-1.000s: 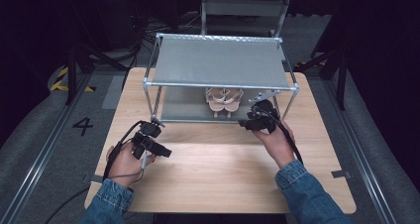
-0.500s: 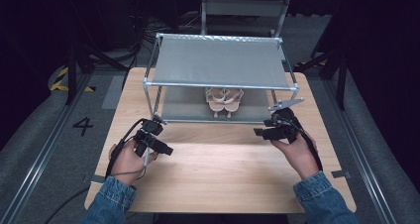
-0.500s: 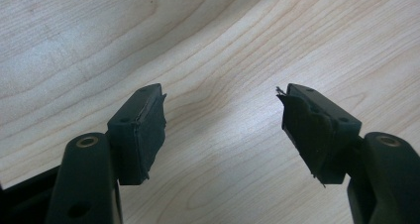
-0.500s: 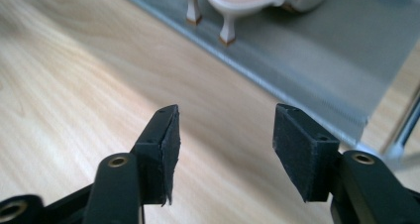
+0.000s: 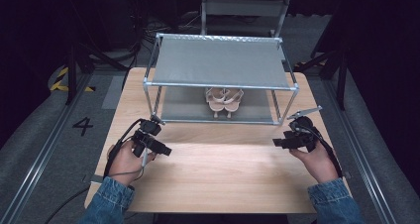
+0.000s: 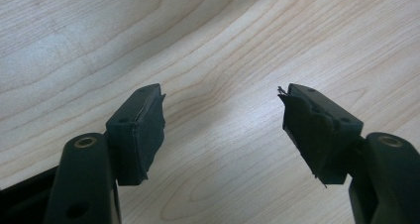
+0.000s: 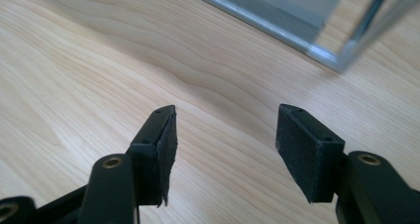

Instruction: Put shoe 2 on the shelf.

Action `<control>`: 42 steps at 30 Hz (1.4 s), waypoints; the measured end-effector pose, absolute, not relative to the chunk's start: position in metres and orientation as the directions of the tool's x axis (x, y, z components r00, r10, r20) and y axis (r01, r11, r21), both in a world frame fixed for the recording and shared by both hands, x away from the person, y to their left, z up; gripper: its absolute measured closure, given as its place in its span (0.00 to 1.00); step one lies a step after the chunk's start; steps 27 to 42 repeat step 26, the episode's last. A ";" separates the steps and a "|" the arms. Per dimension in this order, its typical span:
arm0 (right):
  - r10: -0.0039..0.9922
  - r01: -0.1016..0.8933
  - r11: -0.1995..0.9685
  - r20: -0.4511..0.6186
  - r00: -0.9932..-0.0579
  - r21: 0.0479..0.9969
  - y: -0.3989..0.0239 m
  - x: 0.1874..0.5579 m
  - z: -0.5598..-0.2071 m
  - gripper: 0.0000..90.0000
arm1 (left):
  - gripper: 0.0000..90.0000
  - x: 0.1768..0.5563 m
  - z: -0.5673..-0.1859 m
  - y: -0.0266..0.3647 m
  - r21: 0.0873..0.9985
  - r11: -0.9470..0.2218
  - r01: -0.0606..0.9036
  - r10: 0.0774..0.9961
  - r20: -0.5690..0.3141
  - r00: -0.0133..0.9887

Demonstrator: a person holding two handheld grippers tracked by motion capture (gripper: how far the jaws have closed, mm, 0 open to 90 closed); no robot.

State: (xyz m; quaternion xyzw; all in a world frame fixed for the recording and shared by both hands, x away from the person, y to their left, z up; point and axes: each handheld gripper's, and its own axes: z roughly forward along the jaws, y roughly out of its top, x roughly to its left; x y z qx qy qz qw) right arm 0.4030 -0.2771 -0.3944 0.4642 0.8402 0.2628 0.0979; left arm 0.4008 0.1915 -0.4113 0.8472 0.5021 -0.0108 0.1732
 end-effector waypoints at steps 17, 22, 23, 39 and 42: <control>0.879 0.811 0.414 0.052 -0.474 0.413 -0.315 0.414 -0.429 0.43 | 0.35 0.406 -0.418 0.204 0.253 -0.417 0.873 0.861 -0.198 0.469; 0.885 0.822 0.403 0.057 -0.462 0.403 -0.320 0.415 -0.433 0.43 | 0.35 0.408 -0.422 0.207 0.237 -0.412 0.880 0.868 -0.193 0.458; 0.885 0.822 0.404 0.057 -0.462 0.402 -0.320 0.415 -0.433 0.43 | 0.35 0.408 -0.422 0.207 0.237 -0.411 0.880 0.868 -0.192 0.457; 0.885 0.822 0.405 0.055 -0.463 0.401 -0.321 0.415 -0.433 0.43 | 0.35 0.408 -0.423 0.208 0.237 -0.410 0.881 0.869 -0.191 0.456; 0.885 0.822 0.405 0.055 -0.463 0.401 -0.321 0.415 -0.433 0.43 | 0.35 0.408 -0.423 0.208 0.237 -0.410 0.881 0.869 -0.191 0.456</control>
